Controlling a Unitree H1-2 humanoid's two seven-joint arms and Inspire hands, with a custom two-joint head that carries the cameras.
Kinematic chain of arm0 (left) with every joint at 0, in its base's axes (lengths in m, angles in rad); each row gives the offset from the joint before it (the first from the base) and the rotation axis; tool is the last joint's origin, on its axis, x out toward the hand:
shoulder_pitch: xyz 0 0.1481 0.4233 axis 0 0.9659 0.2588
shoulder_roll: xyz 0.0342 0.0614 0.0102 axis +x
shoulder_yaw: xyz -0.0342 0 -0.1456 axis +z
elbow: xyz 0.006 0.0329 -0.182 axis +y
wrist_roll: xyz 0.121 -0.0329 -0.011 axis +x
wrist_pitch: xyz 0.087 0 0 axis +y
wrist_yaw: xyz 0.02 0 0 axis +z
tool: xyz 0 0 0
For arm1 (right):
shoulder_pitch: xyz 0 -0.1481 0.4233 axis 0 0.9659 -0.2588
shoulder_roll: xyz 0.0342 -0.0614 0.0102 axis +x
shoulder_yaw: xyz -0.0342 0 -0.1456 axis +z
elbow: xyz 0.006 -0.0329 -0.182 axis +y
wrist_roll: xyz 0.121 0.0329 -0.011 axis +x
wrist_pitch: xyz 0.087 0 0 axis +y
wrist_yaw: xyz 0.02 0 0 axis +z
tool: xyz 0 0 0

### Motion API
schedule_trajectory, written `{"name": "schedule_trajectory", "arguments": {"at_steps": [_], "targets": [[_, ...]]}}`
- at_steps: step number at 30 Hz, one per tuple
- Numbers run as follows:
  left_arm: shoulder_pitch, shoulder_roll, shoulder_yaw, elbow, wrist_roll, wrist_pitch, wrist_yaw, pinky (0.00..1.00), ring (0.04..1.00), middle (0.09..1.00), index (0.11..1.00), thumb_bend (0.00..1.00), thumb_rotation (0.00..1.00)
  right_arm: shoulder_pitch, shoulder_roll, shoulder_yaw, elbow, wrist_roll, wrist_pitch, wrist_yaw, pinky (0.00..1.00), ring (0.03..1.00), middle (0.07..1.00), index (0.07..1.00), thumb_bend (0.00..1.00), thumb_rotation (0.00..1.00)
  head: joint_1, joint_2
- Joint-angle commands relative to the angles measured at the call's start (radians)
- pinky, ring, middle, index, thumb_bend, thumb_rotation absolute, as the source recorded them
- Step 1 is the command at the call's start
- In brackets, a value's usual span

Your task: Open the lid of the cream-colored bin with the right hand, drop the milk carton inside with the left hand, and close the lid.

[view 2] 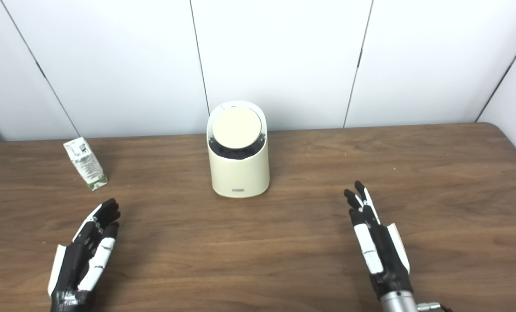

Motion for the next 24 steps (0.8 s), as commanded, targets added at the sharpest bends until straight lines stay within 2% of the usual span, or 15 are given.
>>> {"name": "schedule_trajectory", "arguments": {"at_steps": [1, 13, 16, 19, 22, 24], "targets": [[0.027, 0.001, -0.003, 0.053, -0.009, -0.027, 0.000, 0.89, 0.890, 0.894, 0.904, 0.49, 0.62, -0.018, 0.000, -0.001, -0.034, 0.002, -0.013, -0.002, 0.94, 0.950, 0.928, 1.000, 0.54, 1.00, -0.002, 0.002], [0.029, 0.000, -0.001, 0.052, -0.007, -0.025, 0.002, 0.89, 0.891, 0.898, 0.907, 0.50, 0.62, -0.020, 0.000, 0.000, -0.037, 0.002, -0.010, 0.000, 0.94, 0.952, 0.931, 1.000, 0.55, 1.00, -0.001, 0.002], [0.031, 0.002, -0.001, 0.048, -0.012, -0.028, -0.001, 0.89, 0.892, 0.899, 0.909, 0.49, 0.62, -0.017, 0.002, 0.001, -0.047, 0.002, -0.001, -0.001, 0.94, 0.953, 0.932, 1.000, 0.55, 1.00, -0.003, -0.011], [0.036, 0.001, 0.001, 0.046, -0.017, -0.035, -0.002, 0.90, 0.898, 0.902, 0.907, 0.49, 0.61, -0.010, 0.005, 0.006, -0.057, -0.012, 0.009, -0.004, 0.93, 0.950, 0.933, 1.000, 0.55, 0.98, -0.004, -0.020], [0.044, -0.003, 0.002, 0.042, -0.015, -0.035, 0.000, 0.90, 0.897, 0.900, 0.907, 0.49, 0.60, -0.006, 0.002, 0.012, -0.058, -0.042, 0.006, -0.008, 0.90, 0.942, 0.927, 0.998, 0.52, 0.91, -0.005, -0.034], [0.048, -0.007, 0.002, 0.040, -0.011, -0.033, 0.005, 0.90, 0.899, 0.903, 0.910, 0.48, 0.60, -0.018, 0.008, 0.016, -0.057, -0.098, 0.013, -0.031, 0.86, 0.920, 0.914, 0.985, 0.52, 0.87, -0.004, -0.047]]}}
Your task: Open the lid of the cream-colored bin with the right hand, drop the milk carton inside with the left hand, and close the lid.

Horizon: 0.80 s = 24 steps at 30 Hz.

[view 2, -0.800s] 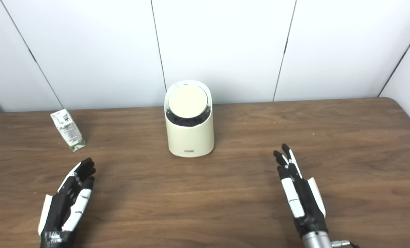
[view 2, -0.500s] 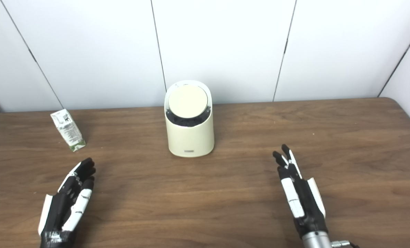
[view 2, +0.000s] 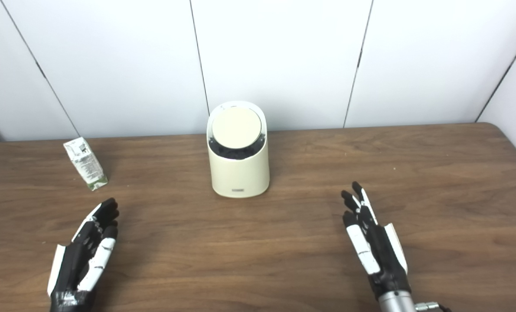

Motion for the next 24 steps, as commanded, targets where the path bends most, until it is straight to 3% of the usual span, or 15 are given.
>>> {"name": "schedule_trajectory", "arguments": {"at_steps": [1, 6, 11, 16, 24], "targets": [[0.047, -0.010, -0.002, 0.039, -0.005, -0.017, 0.008, 0.90, 0.900, 0.903, 0.910, 0.48, 0.60, -0.029, 0.008, 0.002, -0.042, -0.054, -0.009, -0.029, 0.83, 0.905, 0.908, 0.980, 0.52, 0.86, 0.000, -0.007], [0.052, -0.019, -0.009, 0.038, 0.014, -0.018, 0.014, 0.89, 0.890, 0.895, 0.905, 0.47, 0.59, -0.108, 0.021, 0.022, -0.056, -0.166, 0.060, -0.053, 0.73, 0.858, 0.889, 0.949, 0.51, 0.81, 0.010, -0.033], [0.050, -0.028, -0.013, 0.040, 0.032, -0.008, 0.022, 0.88, 0.889, 0.889, 0.902, 0.43, 0.56, -0.216, 0.054, 0.026, -0.048, -0.212, 0.152, -0.065, 0.82, 0.865, 0.880, 0.942, 0.65, 0.71, 0.012, -0.055], [0.050, -0.037, -0.016, 0.039, 0.027, -0.002, 0.022, 0.90, 0.904, 0.893, 0.906, 0.42, 0.55, -0.303, 0.071, 0.033, -0.001, -0.225, 0.161, -0.085, 0.83, 0.864, 0.876, 0.940, 0.75, 0.63, 0.012, -0.071], [0.046, -0.042, -0.021, 0.051, 0.044, -0.019, 0.021, 0.90, 0.906, 0.894, 0.908, 0.40, 0.56, -0.471, 0.076, 0.054, 0.068, -0.252, 0.198, -0.087, 0.83, 0.863, 0.882, 0.941, 0.89, 0.62, 0.015, -0.080]]}}
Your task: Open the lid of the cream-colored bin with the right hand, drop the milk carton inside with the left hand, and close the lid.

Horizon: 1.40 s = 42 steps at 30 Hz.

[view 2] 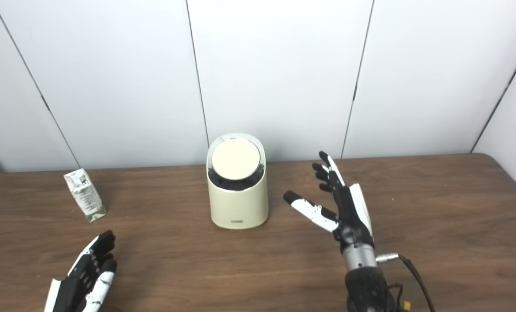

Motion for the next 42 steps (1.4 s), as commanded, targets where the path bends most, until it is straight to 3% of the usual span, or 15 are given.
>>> {"name": "schedule_trajectory", "arguments": {"at_steps": [1, 7, 23, 31, 42], "targets": [[0.038, -0.024, -0.019, 0.059, -0.002, -0.019, 0.011, 0.90, 0.905, 0.895, 0.909, 0.40, 0.56, -0.076, 0.007, 0.003, 0.005, 0.002, -0.017, -0.014, 0.84, 0.863, 0.885, 0.942, 0.92, 0.61, 0.000, -0.001], [0.039, -0.031, -0.022, 0.058, 0.004, -0.011, 0.014, 0.91, 0.913, 0.893, 0.906, 0.40, 0.56, -0.196, 0.003, 0.024, 0.082, -0.027, -0.003, -0.025, 0.82, 0.868, 0.879, 0.937, 0.96, 0.52, 0.006, -0.003], [0.033, -0.035, -0.032, 0.073, 0.019, -0.020, 0.015, 0.93, 0.915, 0.900, 0.915, 0.39, 0.59, -0.432, -0.045, 0.093, 0.377, -0.098, -0.057, -0.060, 0.73, 0.859, 0.884, 0.938, 0.96, 0.43, 0.016, 0.003], [0.036, -0.038, -0.035, 0.061, 0.018, -0.016, 0.015, 0.91, 0.905, 0.891, 0.910, 0.39, 0.57, -0.479, -0.066, 0.139, 0.472, -0.121, -0.125, -0.076, 0.74, 0.858, 0.887, 0.942, 0.96, 0.39, 0.018, 0.013], [0.040, -0.038, -0.034, 0.058, 0.015, -0.019, 0.015, 0.89, 0.901, 0.893, 0.917, 0.40, 0.58, -0.477, -0.111, 0.196, 0.465, -0.166, -0.116, -0.038, 0.77, 0.861, 0.882, 0.929, 0.99, 0.43, 0.016, 0.019]]}}
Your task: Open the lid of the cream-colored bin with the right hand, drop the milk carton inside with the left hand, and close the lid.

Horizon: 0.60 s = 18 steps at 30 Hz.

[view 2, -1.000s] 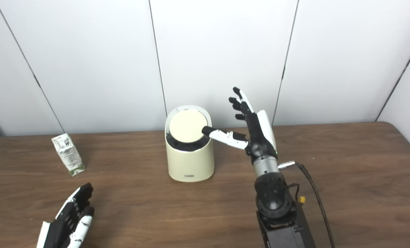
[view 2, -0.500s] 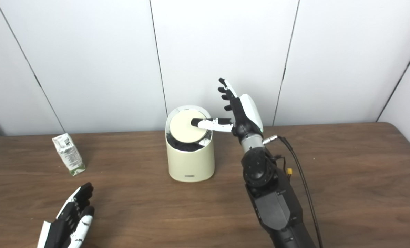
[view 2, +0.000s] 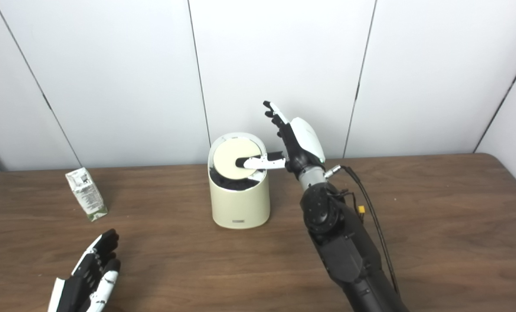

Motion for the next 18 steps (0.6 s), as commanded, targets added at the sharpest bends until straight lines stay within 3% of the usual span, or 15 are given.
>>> {"name": "schedule_trajectory", "arguments": {"at_steps": [1, 6, 9, 18], "targets": [[0.041, -0.027, -0.024, 0.059, -0.003, -0.011, 0.008, 0.89, 0.903, 0.895, 0.917, 0.40, 0.58, -0.055, -0.012, 0.010, -0.038, -0.021, -0.028, 0.002, 0.77, 0.859, 0.880, 0.927, 0.99, 0.44, -0.003, 0.000], [0.042, -0.028, -0.023, 0.056, -0.005, -0.012, 0.010, 0.92, 0.910, 0.898, 0.918, 0.39, 0.56, -0.051, -0.034, 0.046, -0.045, -0.081, -0.016, 0.009, 0.76, 0.852, 0.878, 0.927, 1.00, 0.46, -0.004, 0.003], [0.043, -0.028, -0.023, 0.051, -0.006, -0.006, 0.008, 0.91, 0.909, 0.899, 0.919, 0.38, 0.56, -0.054, -0.061, 0.092, -0.048, -0.158, -0.020, 0.007, 0.83, 0.872, 0.888, 0.942, 0.97, 0.47, -0.005, 0.005], [0.049, -0.033, -0.028, 0.041, 0.003, -0.005, 0.012, 0.90, 0.908, 0.901, 0.922, 0.39, 0.55, -0.077, -0.103, 0.182, -0.045, -0.315, -0.032, -0.013, 0.86, 0.875, 0.874, 0.937, 0.98, 0.46, -0.002, 0.011]]}}
